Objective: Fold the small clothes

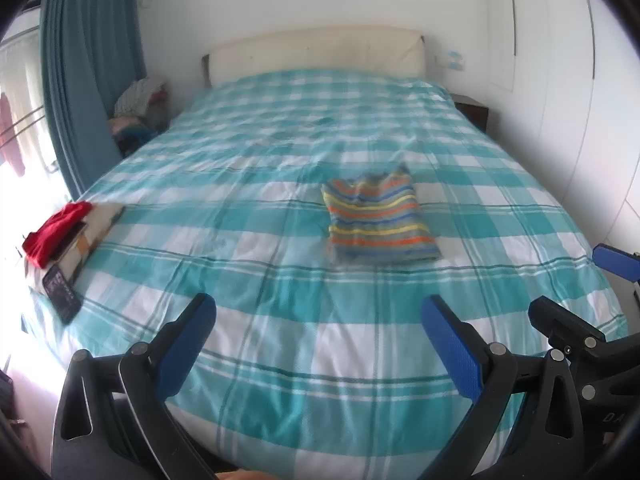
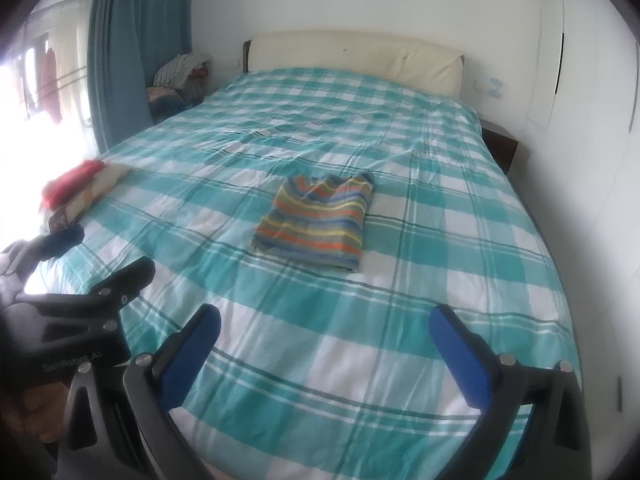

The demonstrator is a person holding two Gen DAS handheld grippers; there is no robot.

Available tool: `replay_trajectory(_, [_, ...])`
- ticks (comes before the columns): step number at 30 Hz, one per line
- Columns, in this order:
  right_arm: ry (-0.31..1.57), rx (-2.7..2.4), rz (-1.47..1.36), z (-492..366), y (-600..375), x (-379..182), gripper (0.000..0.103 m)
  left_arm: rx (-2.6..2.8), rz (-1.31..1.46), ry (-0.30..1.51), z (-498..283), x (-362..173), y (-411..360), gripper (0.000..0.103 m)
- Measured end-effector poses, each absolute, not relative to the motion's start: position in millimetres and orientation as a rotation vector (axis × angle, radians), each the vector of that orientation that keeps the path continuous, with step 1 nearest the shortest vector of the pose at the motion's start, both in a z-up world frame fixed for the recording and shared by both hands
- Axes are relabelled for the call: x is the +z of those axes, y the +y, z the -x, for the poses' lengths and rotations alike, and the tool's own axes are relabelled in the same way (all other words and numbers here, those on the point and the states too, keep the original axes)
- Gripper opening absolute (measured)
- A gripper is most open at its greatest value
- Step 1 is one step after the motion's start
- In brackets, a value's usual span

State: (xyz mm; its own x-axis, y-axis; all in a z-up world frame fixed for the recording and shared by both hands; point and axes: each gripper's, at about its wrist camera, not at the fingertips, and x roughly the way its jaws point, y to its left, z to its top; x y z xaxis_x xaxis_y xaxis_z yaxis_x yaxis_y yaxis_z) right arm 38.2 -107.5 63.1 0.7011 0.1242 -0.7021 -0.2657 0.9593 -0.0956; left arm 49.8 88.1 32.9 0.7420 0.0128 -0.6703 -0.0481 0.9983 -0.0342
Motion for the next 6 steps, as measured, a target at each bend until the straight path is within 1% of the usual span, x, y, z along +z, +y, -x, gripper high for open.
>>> replay_trajectory(6, [0.766, 0.219, 0.193, -38.8, -108.3, 62.2, 0.102, 0.054, 0.043, 0.718, -49.1, 35.4, 88.6, 0.103])
